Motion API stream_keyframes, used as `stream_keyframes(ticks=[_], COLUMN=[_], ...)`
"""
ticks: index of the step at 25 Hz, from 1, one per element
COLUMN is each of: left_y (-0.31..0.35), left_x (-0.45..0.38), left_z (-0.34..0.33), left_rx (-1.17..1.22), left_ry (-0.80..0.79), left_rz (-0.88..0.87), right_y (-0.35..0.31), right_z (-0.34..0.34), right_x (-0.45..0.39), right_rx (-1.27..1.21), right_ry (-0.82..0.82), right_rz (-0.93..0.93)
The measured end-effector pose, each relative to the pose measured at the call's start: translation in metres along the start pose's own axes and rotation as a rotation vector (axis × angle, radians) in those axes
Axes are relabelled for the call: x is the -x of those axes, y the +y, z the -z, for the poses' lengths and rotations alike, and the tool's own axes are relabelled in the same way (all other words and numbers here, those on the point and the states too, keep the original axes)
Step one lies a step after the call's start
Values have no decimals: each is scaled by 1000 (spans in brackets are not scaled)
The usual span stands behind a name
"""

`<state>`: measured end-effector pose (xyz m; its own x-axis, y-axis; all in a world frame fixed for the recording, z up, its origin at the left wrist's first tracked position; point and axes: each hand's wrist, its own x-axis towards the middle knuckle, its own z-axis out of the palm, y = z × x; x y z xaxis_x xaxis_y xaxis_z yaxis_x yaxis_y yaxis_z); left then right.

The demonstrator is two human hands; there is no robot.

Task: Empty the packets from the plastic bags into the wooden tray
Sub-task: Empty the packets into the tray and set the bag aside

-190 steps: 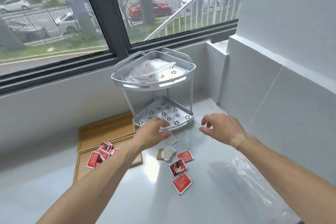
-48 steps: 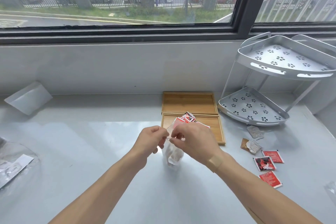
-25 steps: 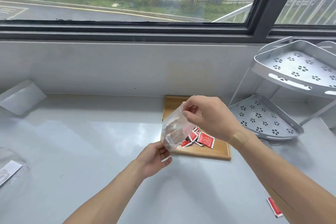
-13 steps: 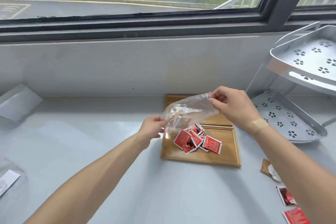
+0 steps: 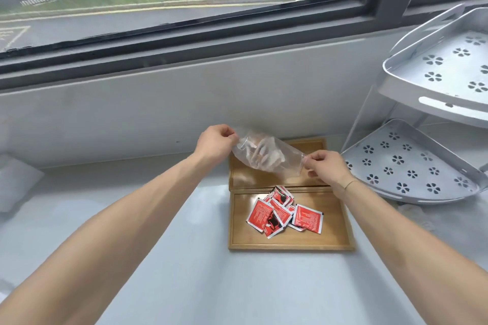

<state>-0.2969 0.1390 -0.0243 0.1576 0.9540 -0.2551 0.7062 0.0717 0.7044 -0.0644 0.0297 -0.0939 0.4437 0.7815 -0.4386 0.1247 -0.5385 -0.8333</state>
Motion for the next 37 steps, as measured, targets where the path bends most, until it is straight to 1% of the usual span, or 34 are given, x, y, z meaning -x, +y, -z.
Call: stream_keyframes(ticks=[5,8,12,19,26,32,34,37], left_y=[22,33,40,46,57,62,58,45], left_x=[-6,-7,-7,1,14,28,38,61], left_z=[2,10,27,58,63,65,64,56], left_rx=[-13,14,19,28,52,65,60,120], left_ry=[62,90,130,190,183,192,181,150], left_rz=[-77,-98,-137,-199,-249,-248,-245,-222], right_y=[7,2,-11,-30,-31,-36,-35,-26], right_z=[-15,-22,-36,-52,-56,-38,-24,5], right_x=[-1,-2,-3,7,19,34,45,71], right_rx=[-131,-211,-267,-286,-317,-310,-318,-305], right_ry=[-36,-63,-59,-101,-126,-84,-49,-2], right_rz=[-115,-143,-120,-94,-93,-62,-48,-9])
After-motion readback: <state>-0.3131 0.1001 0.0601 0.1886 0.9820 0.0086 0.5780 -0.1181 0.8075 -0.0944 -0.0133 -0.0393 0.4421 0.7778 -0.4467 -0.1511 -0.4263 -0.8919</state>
